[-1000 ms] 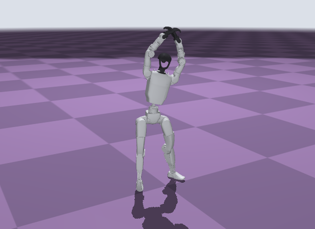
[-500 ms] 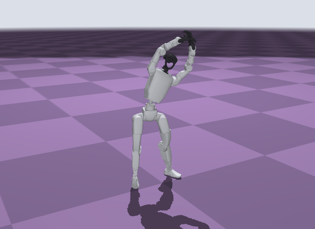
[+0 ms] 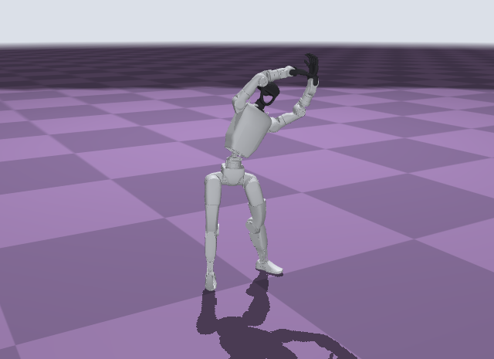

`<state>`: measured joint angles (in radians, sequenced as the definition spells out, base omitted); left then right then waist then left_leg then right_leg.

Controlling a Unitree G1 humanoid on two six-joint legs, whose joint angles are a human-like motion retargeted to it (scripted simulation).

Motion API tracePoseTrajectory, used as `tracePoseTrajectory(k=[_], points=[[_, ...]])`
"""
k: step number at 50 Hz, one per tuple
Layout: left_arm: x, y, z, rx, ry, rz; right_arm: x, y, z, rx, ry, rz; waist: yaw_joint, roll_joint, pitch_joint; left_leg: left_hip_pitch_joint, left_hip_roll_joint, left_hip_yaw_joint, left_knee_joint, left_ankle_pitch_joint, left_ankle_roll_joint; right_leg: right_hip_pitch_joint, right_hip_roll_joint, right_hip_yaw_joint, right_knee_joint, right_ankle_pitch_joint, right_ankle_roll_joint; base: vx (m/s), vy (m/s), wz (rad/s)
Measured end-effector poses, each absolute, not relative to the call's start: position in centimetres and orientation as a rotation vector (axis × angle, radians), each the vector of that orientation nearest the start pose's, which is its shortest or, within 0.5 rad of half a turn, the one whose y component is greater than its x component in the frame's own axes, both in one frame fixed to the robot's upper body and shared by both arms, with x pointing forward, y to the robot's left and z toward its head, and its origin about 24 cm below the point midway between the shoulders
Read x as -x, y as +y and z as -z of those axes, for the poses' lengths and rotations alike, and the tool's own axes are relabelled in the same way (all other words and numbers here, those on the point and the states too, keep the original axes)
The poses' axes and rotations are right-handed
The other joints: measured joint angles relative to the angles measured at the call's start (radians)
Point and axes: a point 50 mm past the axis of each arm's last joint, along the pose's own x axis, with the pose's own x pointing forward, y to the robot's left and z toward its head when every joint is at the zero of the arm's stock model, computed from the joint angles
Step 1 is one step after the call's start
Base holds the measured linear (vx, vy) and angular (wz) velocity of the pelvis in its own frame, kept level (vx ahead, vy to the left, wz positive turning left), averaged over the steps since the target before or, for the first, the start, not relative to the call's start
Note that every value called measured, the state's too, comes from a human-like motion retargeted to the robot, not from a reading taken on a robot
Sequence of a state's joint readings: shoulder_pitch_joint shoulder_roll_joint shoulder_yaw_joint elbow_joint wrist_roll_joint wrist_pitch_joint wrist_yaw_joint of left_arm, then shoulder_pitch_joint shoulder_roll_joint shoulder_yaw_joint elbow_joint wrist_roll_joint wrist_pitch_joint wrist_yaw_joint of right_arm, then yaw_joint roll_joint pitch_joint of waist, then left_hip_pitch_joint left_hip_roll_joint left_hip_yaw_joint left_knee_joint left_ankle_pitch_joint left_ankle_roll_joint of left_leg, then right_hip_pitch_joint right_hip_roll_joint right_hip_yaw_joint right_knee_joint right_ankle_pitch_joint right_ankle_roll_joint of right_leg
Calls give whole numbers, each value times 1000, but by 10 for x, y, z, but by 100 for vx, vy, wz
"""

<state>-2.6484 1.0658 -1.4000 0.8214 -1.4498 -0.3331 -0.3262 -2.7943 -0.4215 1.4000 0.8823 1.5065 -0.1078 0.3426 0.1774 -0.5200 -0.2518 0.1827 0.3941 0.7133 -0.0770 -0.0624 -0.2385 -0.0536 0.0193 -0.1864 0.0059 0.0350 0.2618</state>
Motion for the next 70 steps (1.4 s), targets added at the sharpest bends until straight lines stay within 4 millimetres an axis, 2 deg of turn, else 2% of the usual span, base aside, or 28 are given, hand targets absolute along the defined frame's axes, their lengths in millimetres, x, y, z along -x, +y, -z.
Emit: tracePoseTrajectory(k=[3,7,13,18,25,40,58,70], points=[[-131,169,-622,-444,-1465,419,-104,74,-579,694,-1224,-1047,8,0,5,3,0,-9,0,-3,4,8,-3,-6,1,-2,0,0,0,0],[-133,173,-620,-425,-1467,433,-101,78,-576,714,-1229,-1058,9,0,7,-7,0,-22,0,-6,4,8,-6,-17,2,-1,0,0,0,0],[-135,169,-619,-390,-1484,483,-94,77,-578,754,-1253,-1038,-5,0,3,-39,-13,-47,-1,-8,3,-8,-24,-37,2,-1,0,-1,3,13],[-139,154,-618,-404,-1483,526,-99,64,-585,746,-1253,-999,-11,0,-3,-70,-42,-68,-2,-11,3,-24,-57,-51,2,-4,0,-3,7,18],[-139,119,-618,-457,-1486,600,-111,30,-600,680,-1251,-927,-9,6,-6,-109,-89,-89,7,-17,4,-46,-110,-62,4,-9,0,-3,7,14],[-125,77,-621,-519,-1520,656,-116,-17,-614,587,-1253,-870,-42,198,2,-137,-143,-131,21,-20,-10,-38,-176,-93,8,-20,0,-1,3,7],[-82,36,-629,-617,-1592,723,-95,-51,-633,474,-1306,-849,-86,469,70,-144,-188,-154,35,-10,-23,-19,-221,-112,6,-13,0,-1,1,2],[-88,15,-627,-602,-1505,779,-106,-68,-631,422,-1304,-815,-156,613,100,-121,-175,-143,50,-15,-23,-1,-216,-95,12,-31,0,0,-1,-1]])
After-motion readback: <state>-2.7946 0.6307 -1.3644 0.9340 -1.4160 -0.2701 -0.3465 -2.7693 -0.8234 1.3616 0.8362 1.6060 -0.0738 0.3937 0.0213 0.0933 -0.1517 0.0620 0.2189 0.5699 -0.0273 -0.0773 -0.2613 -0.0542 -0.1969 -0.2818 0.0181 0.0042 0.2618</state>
